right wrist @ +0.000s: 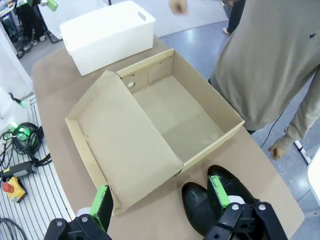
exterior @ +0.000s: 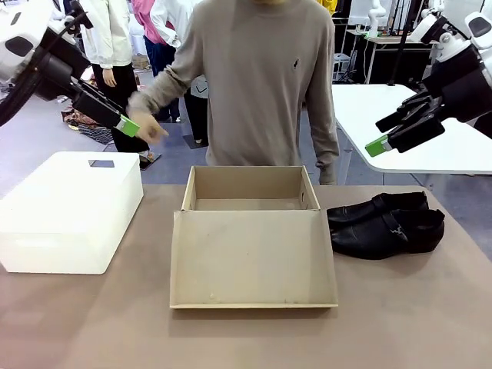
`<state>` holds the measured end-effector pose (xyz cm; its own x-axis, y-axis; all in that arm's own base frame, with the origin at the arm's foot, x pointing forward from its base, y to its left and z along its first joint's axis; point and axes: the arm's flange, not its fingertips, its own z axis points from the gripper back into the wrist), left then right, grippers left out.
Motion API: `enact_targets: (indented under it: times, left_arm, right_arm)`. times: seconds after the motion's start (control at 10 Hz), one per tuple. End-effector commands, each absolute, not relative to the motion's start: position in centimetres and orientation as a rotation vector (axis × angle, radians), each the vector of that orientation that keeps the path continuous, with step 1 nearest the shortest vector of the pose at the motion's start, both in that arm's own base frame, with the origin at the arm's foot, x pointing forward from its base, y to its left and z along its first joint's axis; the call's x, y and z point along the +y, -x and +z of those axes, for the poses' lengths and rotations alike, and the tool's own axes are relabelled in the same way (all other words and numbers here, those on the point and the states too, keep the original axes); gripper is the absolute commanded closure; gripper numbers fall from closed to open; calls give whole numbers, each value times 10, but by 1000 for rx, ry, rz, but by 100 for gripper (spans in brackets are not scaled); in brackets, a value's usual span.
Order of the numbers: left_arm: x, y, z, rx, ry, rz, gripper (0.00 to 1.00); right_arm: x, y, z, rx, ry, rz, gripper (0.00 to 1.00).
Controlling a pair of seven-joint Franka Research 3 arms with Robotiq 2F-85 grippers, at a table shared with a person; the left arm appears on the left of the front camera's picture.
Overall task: Pack the shoes into the box.
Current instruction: Place one shoe of the Shoes into the Shoes Box.
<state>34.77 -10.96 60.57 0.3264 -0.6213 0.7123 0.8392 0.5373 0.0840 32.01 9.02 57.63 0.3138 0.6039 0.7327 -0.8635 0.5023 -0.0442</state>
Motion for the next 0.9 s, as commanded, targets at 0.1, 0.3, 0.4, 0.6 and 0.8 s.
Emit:
enact_targets:
  times: [0.1, 0.3, 0.4, 0.6, 0.8]
  left_arm:
    - [-109, -348, 605, -770, 341, -983, 0]
    - [-109, -348, 605, -770, 341, -983, 0]
    - [-109, -348, 605, -770, 341, -983, 0]
    - [-109, -348, 605, -770, 341, -983, 0]
    - [-109, -348, 605, -770, 341, -983, 0]
  right_arm:
    - [84, -330, 585, -724, -310, 1059, 0]
    - [75, -346, 594, -651, -217, 1105, 0]
    - [71, -354, 599, -614, -189, 1136, 0]
    - [61, -370, 606, -521, -126, 1234, 0]
    - [49, -385, 611, -432, -105, 1358, 0]
